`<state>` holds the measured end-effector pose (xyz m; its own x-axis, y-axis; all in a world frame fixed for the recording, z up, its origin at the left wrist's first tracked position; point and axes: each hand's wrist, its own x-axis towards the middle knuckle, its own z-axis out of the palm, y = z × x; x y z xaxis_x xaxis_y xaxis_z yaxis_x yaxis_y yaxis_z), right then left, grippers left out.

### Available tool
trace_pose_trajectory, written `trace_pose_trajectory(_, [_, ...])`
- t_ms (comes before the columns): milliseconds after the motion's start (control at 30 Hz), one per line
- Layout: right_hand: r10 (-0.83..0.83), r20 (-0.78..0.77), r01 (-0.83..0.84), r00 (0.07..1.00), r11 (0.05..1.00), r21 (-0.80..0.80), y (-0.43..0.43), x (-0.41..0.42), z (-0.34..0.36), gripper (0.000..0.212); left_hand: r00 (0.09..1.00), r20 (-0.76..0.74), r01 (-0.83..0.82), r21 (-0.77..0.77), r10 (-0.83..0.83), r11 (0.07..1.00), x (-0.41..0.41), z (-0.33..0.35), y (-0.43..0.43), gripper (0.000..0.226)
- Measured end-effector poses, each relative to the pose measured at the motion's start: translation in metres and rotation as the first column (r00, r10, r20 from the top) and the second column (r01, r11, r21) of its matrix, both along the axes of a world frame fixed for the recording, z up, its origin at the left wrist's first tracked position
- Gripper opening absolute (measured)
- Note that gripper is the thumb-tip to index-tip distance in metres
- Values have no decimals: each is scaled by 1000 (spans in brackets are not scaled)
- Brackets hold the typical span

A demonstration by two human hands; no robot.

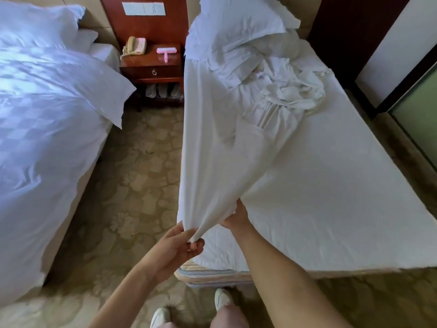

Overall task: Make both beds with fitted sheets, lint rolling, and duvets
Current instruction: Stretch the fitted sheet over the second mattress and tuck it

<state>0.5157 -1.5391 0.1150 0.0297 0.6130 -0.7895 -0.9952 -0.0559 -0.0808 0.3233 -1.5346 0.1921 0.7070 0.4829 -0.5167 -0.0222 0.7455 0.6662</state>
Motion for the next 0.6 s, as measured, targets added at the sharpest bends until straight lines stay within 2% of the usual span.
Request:
trace_pose_trajectory(33, [-23,78,25,997,999,-26,0,5,-7,35,1000,-11,15,23,-14,1000,0,-1,1,24])
trace_pose_trajectory(133, [52,331,-10,942,992,-126,-14,28,-28,36,997,-80,18,33,-16,999,-4,-7,2,38])
trace_pose_trajectory(200, [8,375,52,927,987,-150,-29,50,-29,34,989,-136,-57,11,58,998,-5,-19,-1,27])
trace_pose_trajectory(267, [-9,465,115,885,973,-200,-49,67,-25,35,934,-301,-214,-33,195,976,-5,-39,-7,9])
trace_pose_trajectory(300, [63,525,84,849,964,-251,-60,72,-22,37,880,-405,-299,-64,249,952,-4,-51,-12,7])
trace_pose_trajectory(367, [280,641,-53,715,936,-349,-88,65,-10,35,787,-558,-418,-169,263,893,0,-70,-26,8])
trace_pose_trajectory(433, [451,675,-245,584,890,-383,-119,45,4,30,785,-592,-428,-301,185,852,11,-86,-43,18])
trace_pose_trajectory(467, [516,676,-341,526,856,-388,-133,34,11,27,813,-569,-397,-380,127,835,18,-92,-52,25])
trace_pose_trajectory(533, [608,693,-523,388,764,-378,-153,14,30,18,884,-468,-266,-540,-22,799,39,-93,-70,56])
trace_pose_trajectory(600, [726,675,-693,132,554,-461,-168,0,44,15,961,-258,-105,-672,-99,733,63,-89,-83,82])
